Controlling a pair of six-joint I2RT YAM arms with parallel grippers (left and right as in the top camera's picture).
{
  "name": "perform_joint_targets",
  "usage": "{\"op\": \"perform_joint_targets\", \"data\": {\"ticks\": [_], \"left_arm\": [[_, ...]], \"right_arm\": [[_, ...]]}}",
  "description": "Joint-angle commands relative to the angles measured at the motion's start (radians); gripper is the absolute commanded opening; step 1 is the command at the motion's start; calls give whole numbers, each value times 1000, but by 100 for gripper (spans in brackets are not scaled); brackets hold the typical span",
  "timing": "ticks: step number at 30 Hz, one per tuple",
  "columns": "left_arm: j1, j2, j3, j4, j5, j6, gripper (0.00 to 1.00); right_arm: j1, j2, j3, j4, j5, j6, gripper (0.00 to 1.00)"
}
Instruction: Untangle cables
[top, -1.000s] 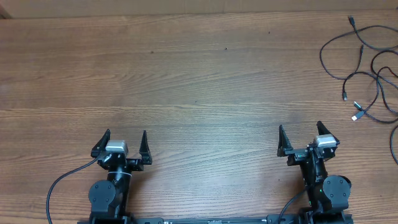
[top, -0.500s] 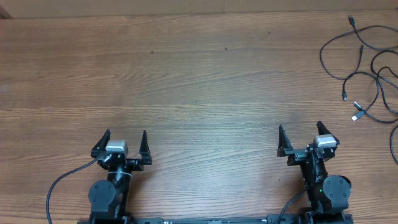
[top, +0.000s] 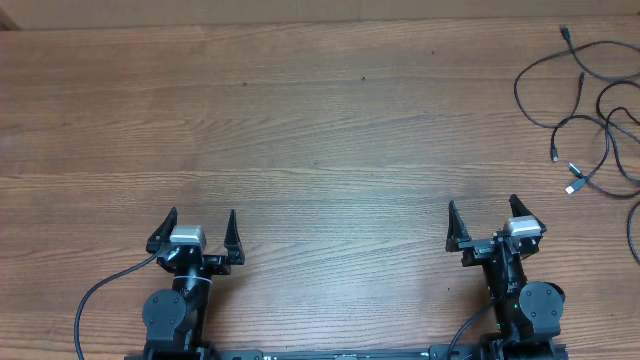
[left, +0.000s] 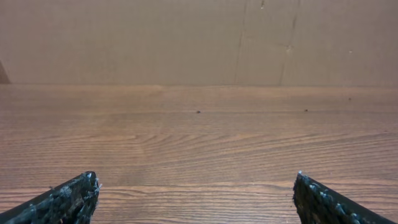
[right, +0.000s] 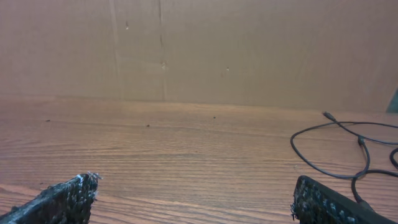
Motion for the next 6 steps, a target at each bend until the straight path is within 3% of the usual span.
{"op": "perform_joint_targets", "data": {"ticks": [1, 6], "left_arm": [[5, -9, -3, -1, 11, 23, 100], [5, -9, -3, -1, 11, 23, 100]], "right_arm": [[-2, -9, -10, 5, 1, -1, 100], [-2, -9, -10, 5, 2, -1, 100]]}}
